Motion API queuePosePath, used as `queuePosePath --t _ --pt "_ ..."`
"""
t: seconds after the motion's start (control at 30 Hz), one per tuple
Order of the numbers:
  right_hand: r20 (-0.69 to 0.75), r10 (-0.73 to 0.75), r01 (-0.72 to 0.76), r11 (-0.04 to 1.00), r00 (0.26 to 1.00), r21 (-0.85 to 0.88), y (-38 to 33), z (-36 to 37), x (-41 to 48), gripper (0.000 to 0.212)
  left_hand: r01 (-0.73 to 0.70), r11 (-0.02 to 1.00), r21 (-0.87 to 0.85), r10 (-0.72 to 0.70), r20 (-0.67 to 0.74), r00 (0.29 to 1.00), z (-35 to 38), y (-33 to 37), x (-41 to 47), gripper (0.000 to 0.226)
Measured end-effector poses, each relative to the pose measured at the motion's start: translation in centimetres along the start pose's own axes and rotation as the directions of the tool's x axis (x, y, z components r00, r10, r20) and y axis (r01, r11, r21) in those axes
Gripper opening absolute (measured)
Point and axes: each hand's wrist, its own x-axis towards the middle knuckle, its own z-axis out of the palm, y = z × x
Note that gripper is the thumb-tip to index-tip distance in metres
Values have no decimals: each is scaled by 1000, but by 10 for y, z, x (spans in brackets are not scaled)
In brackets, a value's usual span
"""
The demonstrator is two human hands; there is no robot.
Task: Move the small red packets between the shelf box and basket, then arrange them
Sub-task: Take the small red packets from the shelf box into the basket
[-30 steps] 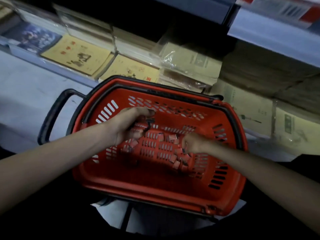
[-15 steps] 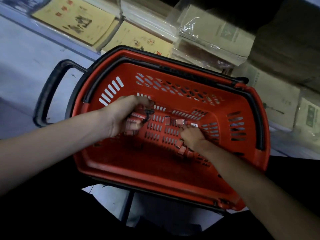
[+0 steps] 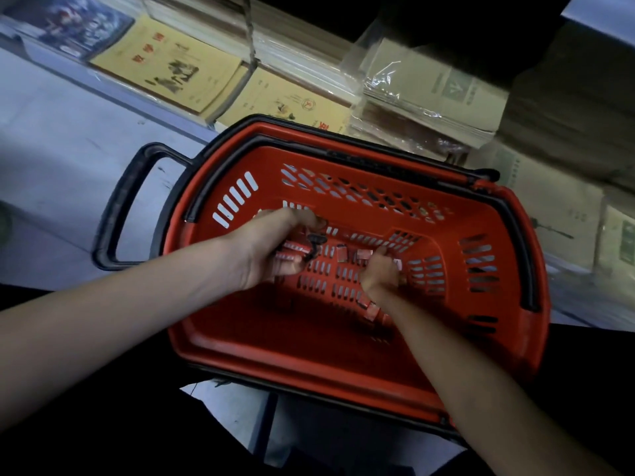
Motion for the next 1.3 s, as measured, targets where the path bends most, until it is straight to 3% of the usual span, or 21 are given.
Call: queuePosePath --t 0.17,0.33,0.5,0.8,0.93,1.1,1.2,1.3 --pt "-111 -52 42 995 992 -94 0 10 3 42 7 1000 4 -7 8 1000 -3 3 -2 9" --pt "-77 -76 68 992 994 -102 6 -2 3 44 14 1000 3 -14 -5 1000 -3 6 0 8" --pt "21 23 -24 999 1000 44 7 -23 6 22 40 998 -49 -40 -3 999 0 7 -3 8" --pt "23 196 -197 971 980 138 -7 -16 2 26 28 1000 -11 -28 -18 999 -8 2 3 14" --pt "51 74 -78 993 996 94 -6 -24 -5 23 -29 999 12 30 -14 999 -8 2 7 18" --pt "92 -125 106 977 988 185 -16 -65 -26 20 -98 990 101 101 -26 995 -6 5 4 22" --pt "58 -273 241 917 960 319 -29 -106 -53 21 -89 991 101 94 -41 995 -1 7 -2 21" --pt "0 -354 296 782 935 548 -48 -161 -80 23 -97 989 108 101 -34 994 6 10 -13 15"
